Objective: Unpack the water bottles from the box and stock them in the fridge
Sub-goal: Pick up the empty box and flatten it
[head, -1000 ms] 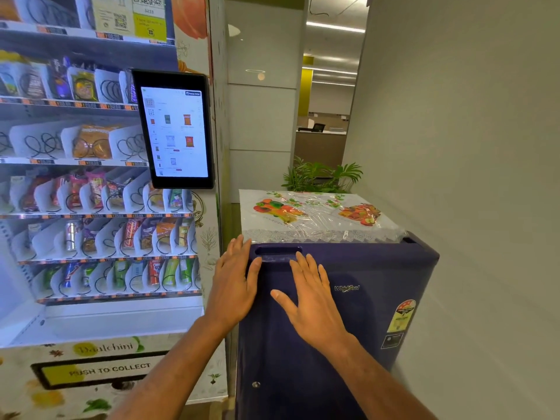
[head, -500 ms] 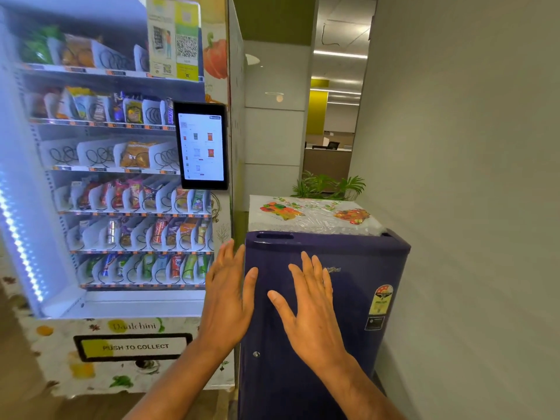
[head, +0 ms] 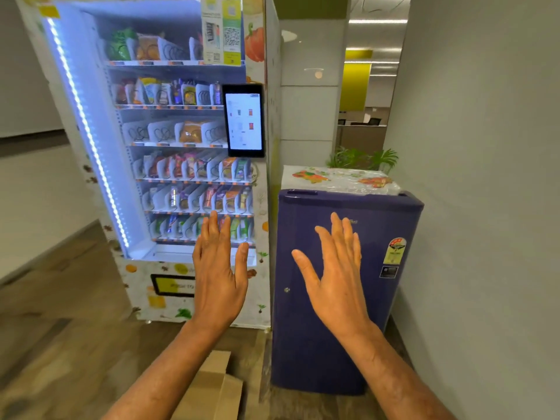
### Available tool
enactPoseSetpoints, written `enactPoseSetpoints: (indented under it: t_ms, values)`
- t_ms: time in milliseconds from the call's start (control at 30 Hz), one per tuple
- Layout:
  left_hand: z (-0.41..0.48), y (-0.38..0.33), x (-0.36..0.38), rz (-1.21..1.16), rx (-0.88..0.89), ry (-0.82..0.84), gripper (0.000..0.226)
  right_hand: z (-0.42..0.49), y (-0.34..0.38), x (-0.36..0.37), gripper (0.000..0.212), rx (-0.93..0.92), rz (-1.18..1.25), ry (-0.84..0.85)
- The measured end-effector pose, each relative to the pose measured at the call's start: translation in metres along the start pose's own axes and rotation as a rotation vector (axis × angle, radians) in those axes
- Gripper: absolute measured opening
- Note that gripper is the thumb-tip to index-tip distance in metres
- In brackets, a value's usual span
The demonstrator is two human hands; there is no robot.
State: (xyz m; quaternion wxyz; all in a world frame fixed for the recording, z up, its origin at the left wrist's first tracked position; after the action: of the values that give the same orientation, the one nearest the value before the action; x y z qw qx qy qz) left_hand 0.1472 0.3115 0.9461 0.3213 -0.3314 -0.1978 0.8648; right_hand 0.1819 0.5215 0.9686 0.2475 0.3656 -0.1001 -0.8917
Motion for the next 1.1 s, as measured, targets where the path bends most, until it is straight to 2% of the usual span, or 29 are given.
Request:
enactPoseSetpoints:
  t_ms: [267,567,800,933,1100]
  values:
    - [-0.033,0.039,-0.072,0.068,-0.033,-0.032,0.06,-0.04,0.048,0.013,0.065,0.031,0.067,0.026]
    - [-0.054,0.134,-0.155,0.067,-0.077,-0.055,0.057,-0.073,0.144,0.09,0.061,0.032,0.079,0.083]
    - [-0.05,0.225,-0.215,0.042,-0.145,-0.004,0.057,-0.099,0.22,0.16,0.06,0.099,0.096,0.11]
    - [-0.051,0.271,-0.228,0.048,-0.181,0.023,0.057,-0.109,0.239,0.19,0.06,0.128,0.08,0.13]
    - [-0.061,0.312,-0.215,0.052,-0.253,0.045,0.056,-0.114,0.23,0.215,0.061,0.147,0.031,0.165]
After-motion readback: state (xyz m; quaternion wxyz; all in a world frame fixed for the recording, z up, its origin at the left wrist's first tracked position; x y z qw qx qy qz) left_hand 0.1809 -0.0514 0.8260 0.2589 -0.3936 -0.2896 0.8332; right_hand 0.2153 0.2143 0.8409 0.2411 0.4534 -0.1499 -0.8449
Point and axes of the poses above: each hand's wrist, its own z-axis towards the middle knuckle, its own x-axis out of the palm, y = z × x, the point moved 7 cm from there along z, towards the middle knuckle, and after that the axes turned 5 degrees about -x, right-handed, at the moved point
